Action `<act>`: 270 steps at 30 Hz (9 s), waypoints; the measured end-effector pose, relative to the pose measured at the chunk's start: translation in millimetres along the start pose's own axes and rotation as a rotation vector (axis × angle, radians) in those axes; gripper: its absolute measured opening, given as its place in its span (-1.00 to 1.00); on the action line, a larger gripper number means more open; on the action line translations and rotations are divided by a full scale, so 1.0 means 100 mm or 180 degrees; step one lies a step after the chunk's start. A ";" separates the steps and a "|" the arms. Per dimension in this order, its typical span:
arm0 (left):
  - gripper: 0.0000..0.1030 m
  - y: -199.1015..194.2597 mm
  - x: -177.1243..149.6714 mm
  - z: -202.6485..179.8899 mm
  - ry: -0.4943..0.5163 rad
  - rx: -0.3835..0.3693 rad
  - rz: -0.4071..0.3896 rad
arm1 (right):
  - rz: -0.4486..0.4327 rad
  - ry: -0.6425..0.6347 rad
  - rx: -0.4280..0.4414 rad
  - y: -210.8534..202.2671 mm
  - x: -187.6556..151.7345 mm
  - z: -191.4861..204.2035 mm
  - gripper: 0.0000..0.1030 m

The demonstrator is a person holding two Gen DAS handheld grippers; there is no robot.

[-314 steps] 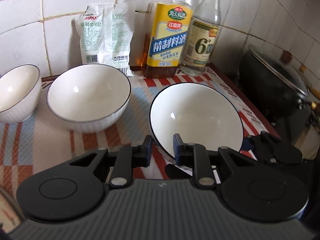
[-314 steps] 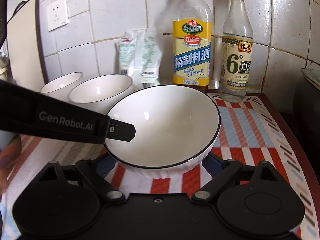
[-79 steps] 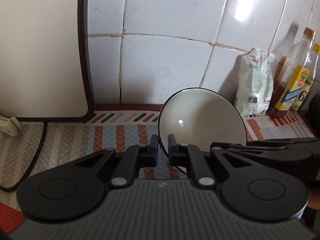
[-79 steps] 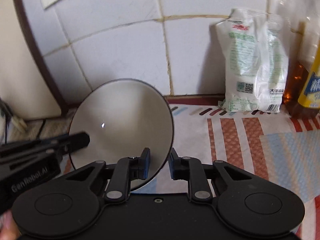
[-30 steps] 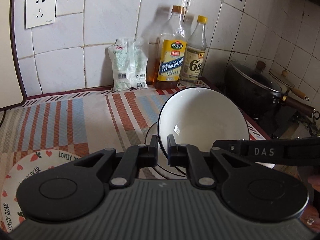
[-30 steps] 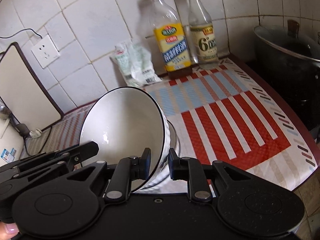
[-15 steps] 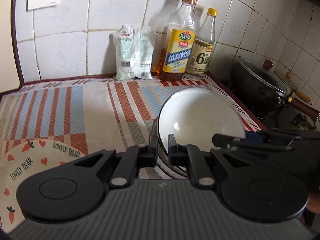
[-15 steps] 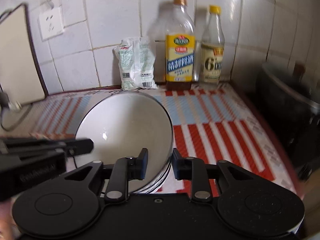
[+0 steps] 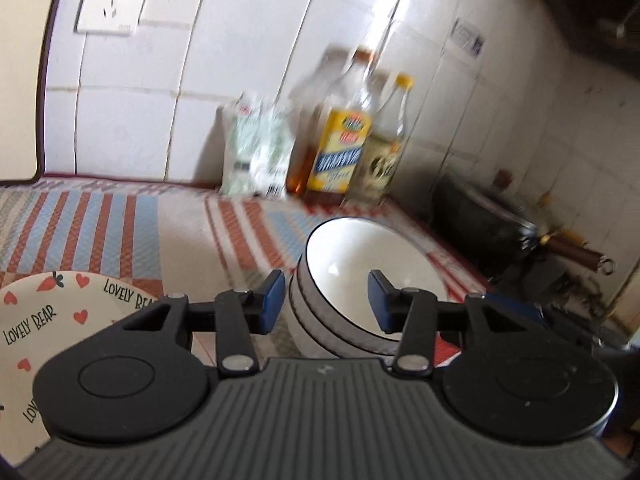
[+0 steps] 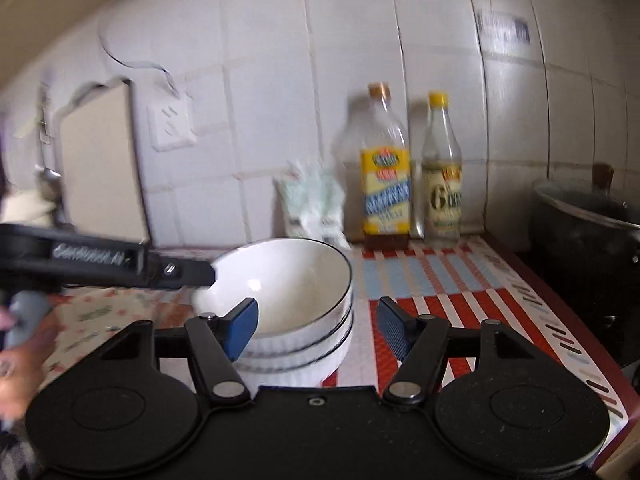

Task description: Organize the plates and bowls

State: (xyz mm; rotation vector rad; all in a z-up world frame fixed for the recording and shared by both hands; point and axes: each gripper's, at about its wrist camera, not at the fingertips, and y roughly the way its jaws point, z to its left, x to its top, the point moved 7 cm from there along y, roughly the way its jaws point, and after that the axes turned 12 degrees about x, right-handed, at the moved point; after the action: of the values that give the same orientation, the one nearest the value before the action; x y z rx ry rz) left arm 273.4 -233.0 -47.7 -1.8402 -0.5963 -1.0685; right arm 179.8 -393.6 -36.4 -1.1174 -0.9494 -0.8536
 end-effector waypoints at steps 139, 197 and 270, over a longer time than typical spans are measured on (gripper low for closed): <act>-0.34 0.10 0.12 0.15 -0.0211 0.0155 0.0521 | 0.0345 0.0329 0.0416 0.59 0.05 0.35 1.00; -0.17 -0.52 -0.04 1.93 -0.0658 0.0697 0.0147 | 0.0626 0.0123 0.0844 1.11 0.03 1.91 1.00; 1.00 -2.94 -0.77 0.95 0.0328 0.1884 -0.0382 | 0.0332 0.0212 -0.0674 -1.80 0.38 1.89 1.00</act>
State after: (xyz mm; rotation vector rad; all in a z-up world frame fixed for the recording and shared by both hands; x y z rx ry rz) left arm 55.0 -6.2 0.4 -1.2410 -0.8624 -0.9289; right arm -5.8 -254.2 89.8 -1.3001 -0.7513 -0.9155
